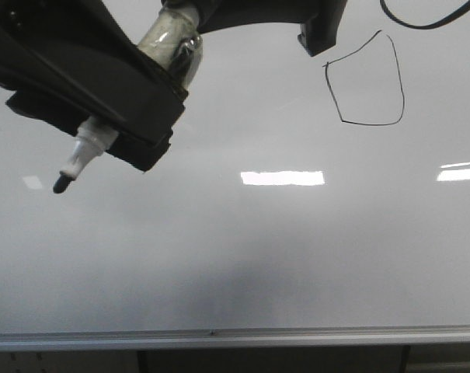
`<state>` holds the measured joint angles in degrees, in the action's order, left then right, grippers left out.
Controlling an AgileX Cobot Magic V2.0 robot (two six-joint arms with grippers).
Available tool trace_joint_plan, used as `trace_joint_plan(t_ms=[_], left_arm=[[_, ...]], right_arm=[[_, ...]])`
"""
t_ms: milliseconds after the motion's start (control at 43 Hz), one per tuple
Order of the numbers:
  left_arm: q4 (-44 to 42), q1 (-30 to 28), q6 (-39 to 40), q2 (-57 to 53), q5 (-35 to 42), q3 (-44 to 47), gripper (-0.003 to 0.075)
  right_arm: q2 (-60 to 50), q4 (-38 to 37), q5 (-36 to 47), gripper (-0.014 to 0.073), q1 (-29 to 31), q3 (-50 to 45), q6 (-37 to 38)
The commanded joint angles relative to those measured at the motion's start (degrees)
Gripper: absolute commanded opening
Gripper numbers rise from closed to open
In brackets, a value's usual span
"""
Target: Write number 0 on whiteboard
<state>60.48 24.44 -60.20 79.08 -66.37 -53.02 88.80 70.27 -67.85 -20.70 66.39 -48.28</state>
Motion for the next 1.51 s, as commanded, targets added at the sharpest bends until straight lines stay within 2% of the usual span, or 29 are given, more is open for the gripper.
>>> trace_joint_plan(t_ms=[0,139,186,279,372,465,558,651,813,883,999,1139,1231,1348,1487], left_arm=[[4.19,0.48,-0.24,-1.87,-1.69,-1.60,0.0124],[4.07,0.48,-1.11,-1.87,-3.45,-1.60,-0.0018],[3.78,0.48,-1.24,-1.87,-3.81,-1.60,-0.0020],[2.83,0.48,-1.24,-1.87,-3.81,-1.60,-0.0020],[0.46,0.48,-1.24,-1.87,-2.70,-1.60,-0.0020],[-3.56,0.48,-1.00,-1.87,-0.15,-1.60,-0.0020],[-7.01,0.03,0.83,-1.87,3.49,-1.60,-0.0020],[-11.27,-1.18,4.11,-1.87,7.60,-1.60,-0.0020],[-28.07,-6.55,20.38,-1.87,16.10,-2.97,-0.0020],[-34.66,-9.84,27.60,-1.87,18.51,-3.80,-0.0020],[-40.89,-17.38,36.76,-1.87,22.21,-5.06,-0.0020],[-41.01,-26.82,38.37,-1.87,27.99,-5.11,-0.0019],[-41.01,-30.24,38.37,-1.87,30.80,-5.11,-0.0019],[-41.01,-33.25,38.37,-1.76,35.61,-5.11,-0.0019],[-41.01,-34.07,38.37,-0.85,43.86,-5.11,-0.0020]], right_arm=[[-1.89,4.30,-0.65,-0.0060,0.02,1.20,-0.99],[-1.89,4.30,0.57,-0.0050,0.02,1.20,-1.16],[-1.89,4.30,1.04,-0.0018,0.02,1.20,-1.16],[-1.89,4.30,1.53,0.0117,0.02,1.20,-1.29],[-2.00,4.30,1.92,0.0290,0.35,1.80,-1.29],[-2.63,4.17,2.09,0.0374,0.63,3.08,-2.45],[-4.92,3.53,4.72,0.0365,1.30,3.44,-2.80],[-8.43,-1.25,8.95,0.0326,1.88,3.39,-2.80],[-17.74,-11.61,19.92,0.0288,1.88,-0.69,-1.04],[-22.46,-13.03,25.45,0.0288,1.88,-4.57,-1.04],[-31.84,-13.04,37.77,0.0264,1.88,-14.21,-1.04],[-44.71,-13.04,53.55,0.0063,1.88,-28.69,-1.10],[-51.41,-13.04,56.85,-0.0017,1.88,-34.98,-1.10],[-57.96,-13.04,58.42,-0.0058,1.88,-40.09,-1.10],[-62.62,-13.04,58.08,-0.0059,1.88,-42.99,-1.10]])
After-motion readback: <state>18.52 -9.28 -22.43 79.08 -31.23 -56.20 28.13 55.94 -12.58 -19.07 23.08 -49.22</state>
